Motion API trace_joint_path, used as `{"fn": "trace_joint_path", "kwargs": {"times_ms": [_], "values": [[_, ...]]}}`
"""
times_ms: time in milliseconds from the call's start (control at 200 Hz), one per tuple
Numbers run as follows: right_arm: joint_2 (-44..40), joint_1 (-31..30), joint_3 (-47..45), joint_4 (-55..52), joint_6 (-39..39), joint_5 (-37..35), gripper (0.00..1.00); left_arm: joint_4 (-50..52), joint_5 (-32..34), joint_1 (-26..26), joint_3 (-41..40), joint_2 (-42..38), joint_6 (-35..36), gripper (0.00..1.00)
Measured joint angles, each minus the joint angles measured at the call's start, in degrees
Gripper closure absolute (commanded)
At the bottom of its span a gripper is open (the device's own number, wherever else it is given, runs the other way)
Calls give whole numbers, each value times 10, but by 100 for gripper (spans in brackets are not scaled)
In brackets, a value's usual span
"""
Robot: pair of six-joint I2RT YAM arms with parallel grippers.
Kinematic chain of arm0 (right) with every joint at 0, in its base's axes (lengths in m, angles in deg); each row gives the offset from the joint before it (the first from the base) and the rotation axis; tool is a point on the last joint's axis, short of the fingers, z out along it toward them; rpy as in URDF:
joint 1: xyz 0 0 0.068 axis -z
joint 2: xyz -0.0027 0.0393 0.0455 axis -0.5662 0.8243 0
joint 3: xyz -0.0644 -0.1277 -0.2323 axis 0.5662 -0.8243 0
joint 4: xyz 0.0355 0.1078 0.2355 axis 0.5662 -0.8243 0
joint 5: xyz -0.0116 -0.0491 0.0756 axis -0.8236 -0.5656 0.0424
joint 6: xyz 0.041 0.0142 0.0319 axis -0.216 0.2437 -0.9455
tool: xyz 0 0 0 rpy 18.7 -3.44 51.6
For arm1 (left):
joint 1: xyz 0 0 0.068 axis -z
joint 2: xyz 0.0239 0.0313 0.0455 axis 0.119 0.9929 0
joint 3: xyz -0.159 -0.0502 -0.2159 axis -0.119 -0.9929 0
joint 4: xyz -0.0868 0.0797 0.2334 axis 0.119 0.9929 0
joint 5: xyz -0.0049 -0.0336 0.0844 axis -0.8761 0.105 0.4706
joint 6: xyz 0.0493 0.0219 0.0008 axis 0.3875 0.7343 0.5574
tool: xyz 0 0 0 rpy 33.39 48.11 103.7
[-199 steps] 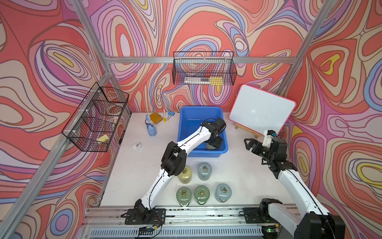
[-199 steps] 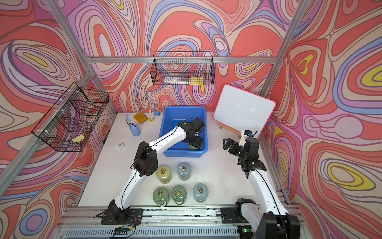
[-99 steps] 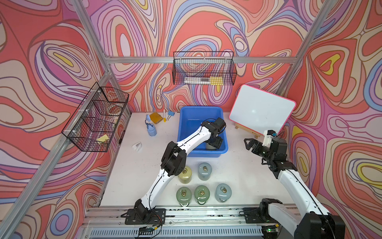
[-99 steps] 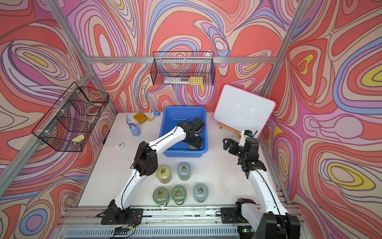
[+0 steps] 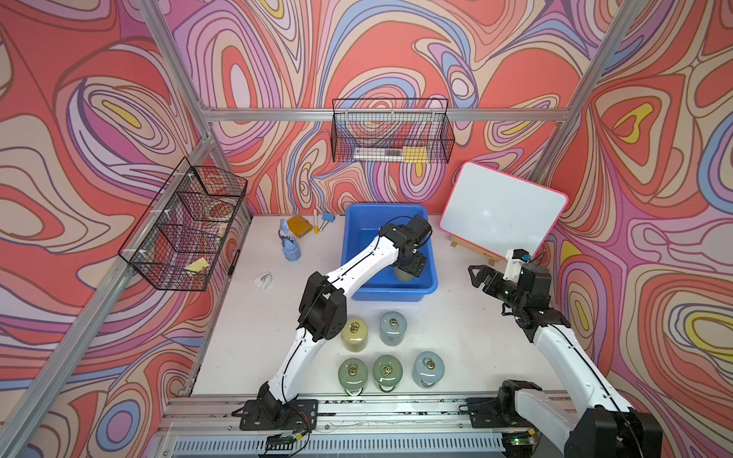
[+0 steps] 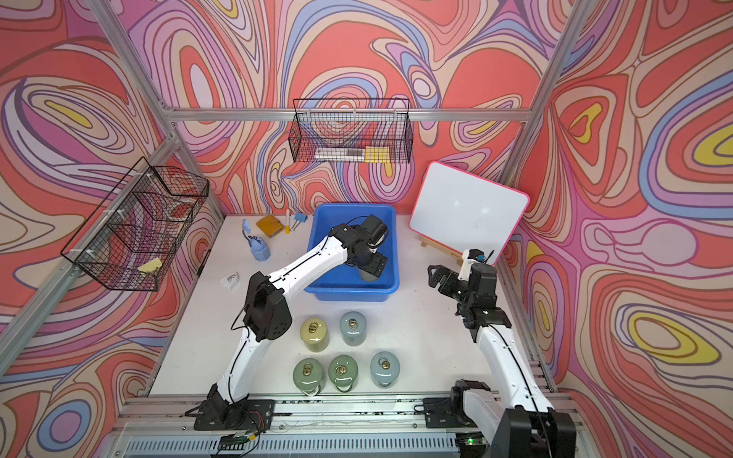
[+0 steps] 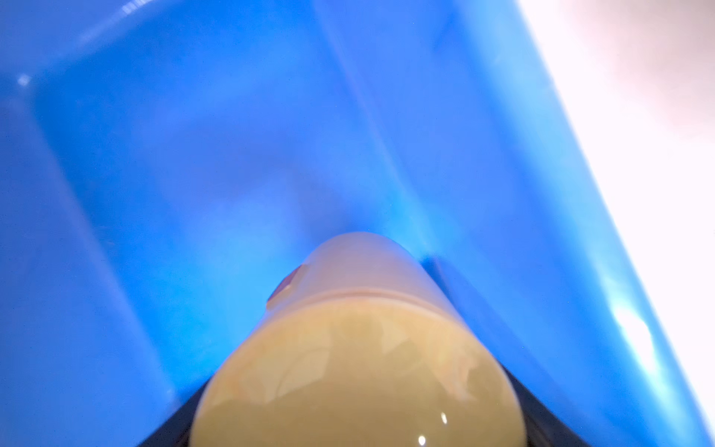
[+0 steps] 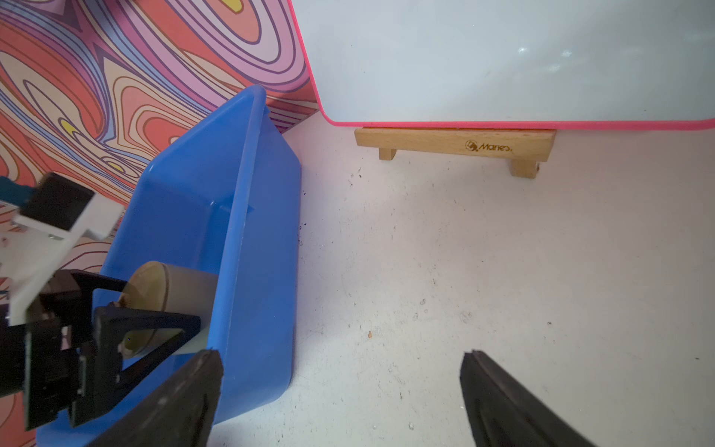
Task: Take the tea canister out of the basket
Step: Pick up the tea canister from the basket, then place the tea canister at the center of the board.
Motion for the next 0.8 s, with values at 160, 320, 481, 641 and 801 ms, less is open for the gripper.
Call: {"fn": "trace_joint_path", "kwargs": {"times_ms": [160, 320, 481, 641, 801], "values": [[0, 0, 0, 0, 0, 0, 2, 6, 7, 0, 0, -29, 2, 63], [0, 0, 0, 0, 0, 0, 2, 10, 8, 0, -2, -53, 2, 63], [0, 0, 0, 0, 0, 0, 2, 19, 7, 0, -3, -79, 2, 64], [0, 0, 0, 0, 0, 0, 2, 31, 1, 0, -3, -108, 2, 64], [0, 0, 0, 0, 0, -2, 2, 38, -9, 1, -11, -139, 2, 64]]}}
